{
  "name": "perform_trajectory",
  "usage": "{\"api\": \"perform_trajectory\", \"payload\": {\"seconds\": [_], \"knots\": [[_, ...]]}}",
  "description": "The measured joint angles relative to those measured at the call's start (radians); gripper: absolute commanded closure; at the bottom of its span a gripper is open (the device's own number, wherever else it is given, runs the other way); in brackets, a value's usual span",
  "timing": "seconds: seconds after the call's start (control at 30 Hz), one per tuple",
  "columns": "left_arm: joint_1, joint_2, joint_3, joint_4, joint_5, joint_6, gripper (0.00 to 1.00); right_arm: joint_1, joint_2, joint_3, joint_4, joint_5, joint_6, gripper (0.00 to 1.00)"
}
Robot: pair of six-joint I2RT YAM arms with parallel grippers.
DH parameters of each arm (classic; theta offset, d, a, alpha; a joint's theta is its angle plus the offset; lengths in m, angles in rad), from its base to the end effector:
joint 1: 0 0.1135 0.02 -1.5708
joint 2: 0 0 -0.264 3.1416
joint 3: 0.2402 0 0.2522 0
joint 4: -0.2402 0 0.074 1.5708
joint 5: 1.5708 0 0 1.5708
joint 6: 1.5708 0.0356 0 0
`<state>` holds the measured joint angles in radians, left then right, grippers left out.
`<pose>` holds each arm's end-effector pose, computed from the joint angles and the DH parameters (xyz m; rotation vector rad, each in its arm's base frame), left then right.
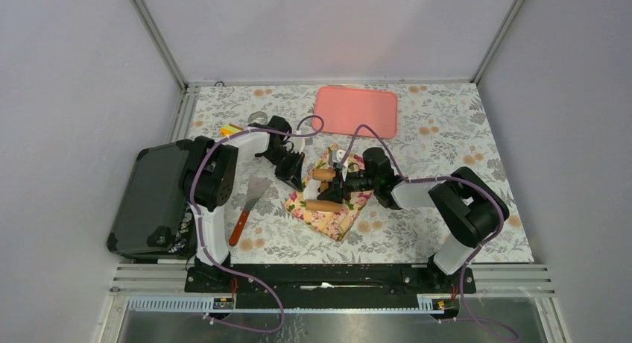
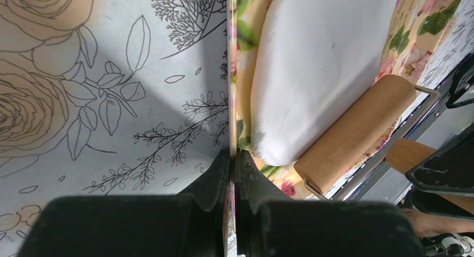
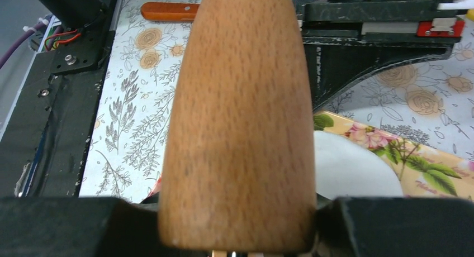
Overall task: Roll out the dumpling wrappers from the dough
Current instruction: Flatten out the dough on the work surface.
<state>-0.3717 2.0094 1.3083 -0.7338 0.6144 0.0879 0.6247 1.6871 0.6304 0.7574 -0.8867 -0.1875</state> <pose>0.3391 -0.1542 0.1382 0.7334 2.8556 -0.9541 0.2398 0.2069 0.1635 -1.2892 1.4030 1.1213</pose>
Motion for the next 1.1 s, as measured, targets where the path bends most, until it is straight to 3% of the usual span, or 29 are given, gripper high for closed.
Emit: {"api": "perform_trajectory", "payload": {"seconds": [0.47, 0.77, 1.0, 1.1], "knots": [[0.0, 0.0, 0.0, 0.0, 0.0, -0.002, 1.0, 0.023, -0.042, -0.005, -0.12, -0.061, 0.052, 1.0], [0.001, 0.0, 0.0, 0.0, 0.0, -0.002, 1.0, -0.137, -0.034, 0.126, -0.014, -0.031, 0.263, 1.0], [0.001, 0.0, 0.0, 0.0, 0.0, -0.002, 1.0, -0.143, 0.113, 0.136, 0.015, 0.03, 0.18, 1.0], [0.001, 0.0, 0.0, 0.0, 0.0, -0.002, 1.0, -0.127, 0.104, 0.122, 0.028, 0.023, 0.126, 1.0]]}}
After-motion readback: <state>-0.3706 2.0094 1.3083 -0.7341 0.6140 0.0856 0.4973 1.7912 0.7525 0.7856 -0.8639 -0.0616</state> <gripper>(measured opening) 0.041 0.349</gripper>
